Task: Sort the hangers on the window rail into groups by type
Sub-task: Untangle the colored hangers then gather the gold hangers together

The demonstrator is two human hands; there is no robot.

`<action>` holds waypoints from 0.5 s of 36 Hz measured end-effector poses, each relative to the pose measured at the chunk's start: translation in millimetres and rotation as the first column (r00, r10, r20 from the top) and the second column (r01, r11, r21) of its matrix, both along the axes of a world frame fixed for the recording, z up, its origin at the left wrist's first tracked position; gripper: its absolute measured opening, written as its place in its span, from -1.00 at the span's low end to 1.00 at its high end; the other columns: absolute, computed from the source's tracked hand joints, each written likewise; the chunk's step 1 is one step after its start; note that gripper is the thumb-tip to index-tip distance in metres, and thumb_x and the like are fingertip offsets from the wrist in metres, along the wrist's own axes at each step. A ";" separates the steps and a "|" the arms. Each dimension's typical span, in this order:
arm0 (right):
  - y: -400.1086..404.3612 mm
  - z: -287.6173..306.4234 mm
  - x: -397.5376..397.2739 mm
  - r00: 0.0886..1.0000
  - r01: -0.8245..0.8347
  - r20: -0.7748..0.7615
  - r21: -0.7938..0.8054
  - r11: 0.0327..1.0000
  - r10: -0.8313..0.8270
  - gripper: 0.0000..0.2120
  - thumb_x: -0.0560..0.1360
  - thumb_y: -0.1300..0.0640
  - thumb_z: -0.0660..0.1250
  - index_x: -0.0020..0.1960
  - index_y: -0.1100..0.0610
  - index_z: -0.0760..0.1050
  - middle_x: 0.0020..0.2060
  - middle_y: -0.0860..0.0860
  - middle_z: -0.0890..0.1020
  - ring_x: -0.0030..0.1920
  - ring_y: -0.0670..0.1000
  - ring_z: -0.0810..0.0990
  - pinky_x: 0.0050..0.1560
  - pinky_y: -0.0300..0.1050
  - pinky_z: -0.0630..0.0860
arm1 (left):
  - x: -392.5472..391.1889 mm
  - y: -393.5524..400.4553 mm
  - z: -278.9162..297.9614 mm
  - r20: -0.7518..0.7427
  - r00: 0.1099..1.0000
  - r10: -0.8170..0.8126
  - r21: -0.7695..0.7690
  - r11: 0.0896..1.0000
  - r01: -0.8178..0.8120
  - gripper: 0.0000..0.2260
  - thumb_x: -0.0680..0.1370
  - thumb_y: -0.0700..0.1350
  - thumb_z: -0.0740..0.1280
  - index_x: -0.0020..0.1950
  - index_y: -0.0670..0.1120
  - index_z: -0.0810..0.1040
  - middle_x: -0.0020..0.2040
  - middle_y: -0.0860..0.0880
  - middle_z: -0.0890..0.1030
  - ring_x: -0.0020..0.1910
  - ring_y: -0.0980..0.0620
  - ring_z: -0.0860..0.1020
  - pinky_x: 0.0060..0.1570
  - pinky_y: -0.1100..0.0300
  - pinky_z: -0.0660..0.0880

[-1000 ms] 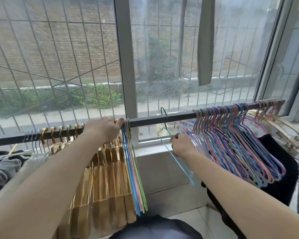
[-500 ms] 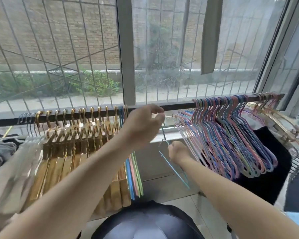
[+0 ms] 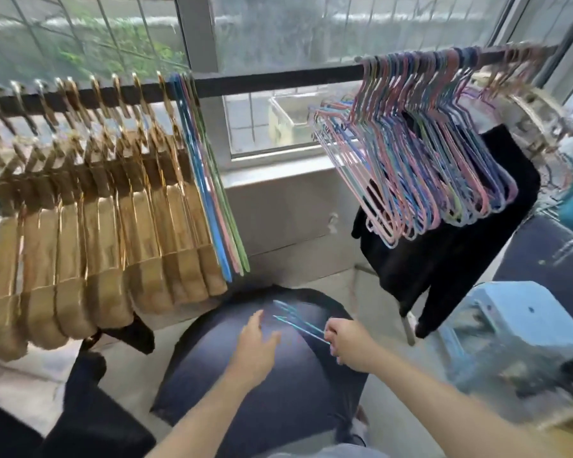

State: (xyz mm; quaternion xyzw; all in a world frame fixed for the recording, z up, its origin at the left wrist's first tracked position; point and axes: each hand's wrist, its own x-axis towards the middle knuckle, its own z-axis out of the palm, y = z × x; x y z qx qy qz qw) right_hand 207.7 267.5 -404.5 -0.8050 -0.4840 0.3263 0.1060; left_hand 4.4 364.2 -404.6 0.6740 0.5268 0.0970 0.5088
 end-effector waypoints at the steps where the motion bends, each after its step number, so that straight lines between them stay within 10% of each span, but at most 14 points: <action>1: -4.2 -5.9 0.1 0.999 -0.046 -0.007 -0.002 0.999 0.046 -0.84 0.57 0.17 0.24 -0.14 -0.06 0.46 -0.23 -0.03 0.60 -0.21 0.06 0.62 -0.05 0.05 0.64 | -7.7 1.4 -5.3 0.019 0.999 -0.026 0.030 0.999 0.026 -0.45 0.66 -0.05 0.34 0.62 0.03 0.23 0.47 -0.09 0.38 0.41 -0.09 0.43 0.43 0.00 0.36; 6: -17.7 6.7 -5.7 0.973 -0.199 0.107 -0.061 0.978 0.204 -0.83 0.59 0.16 0.21 -0.16 0.04 0.48 -0.27 -0.09 0.56 -0.22 0.05 0.52 -0.18 -0.02 0.47 | -37.6 -3.3 -12.5 0.098 0.982 -0.164 0.009 0.986 0.164 -0.82 0.62 0.26 0.27 0.19 0.44 0.57 0.21 0.14 0.64 0.26 0.12 0.59 0.35 0.07 0.47; 8: -13.5 12.4 -3.2 0.949 -0.269 0.156 -0.051 0.962 0.274 -0.79 0.60 0.13 0.18 -0.20 -0.04 0.43 -0.21 -0.08 0.58 -0.18 0.04 0.51 -0.17 -0.07 0.42 | -40.4 -8.3 -12.2 0.189 0.972 -0.142 -0.039 0.988 0.151 -0.68 0.55 0.39 0.25 0.09 0.28 0.67 0.07 0.11 0.72 0.13 0.10 0.67 0.26 0.01 0.53; 13: -1.6 11.1 -6.1 0.850 -0.454 0.295 -0.013 0.891 0.437 -0.88 0.57 0.16 0.26 -0.02 -0.01 0.55 -0.03 0.03 0.62 -0.02 0.13 0.52 0.02 0.01 0.47 | -38.6 -22.7 3.3 0.282 0.955 -0.091 -0.058 0.992 0.112 -0.67 0.73 -0.02 0.18 -0.01 -0.05 0.70 0.04 0.06 0.74 0.11 0.08 0.67 0.27 0.00 0.56; 18: 10.9 0.2 -22.6 0.918 -0.198 0.395 0.543 0.816 -0.040 -0.81 0.41 0.33 0.37 -0.04 0.10 0.54 -0.04 0.04 0.55 -0.08 0.15 0.50 -0.09 0.02 0.48 | -30.6 -21.1 20.7 0.330 0.935 0.126 -0.047 0.992 -0.118 -0.66 0.74 -0.05 0.17 -0.06 -0.11 0.68 -0.08 0.00 0.74 0.03 -0.06 0.69 0.08 0.17 0.61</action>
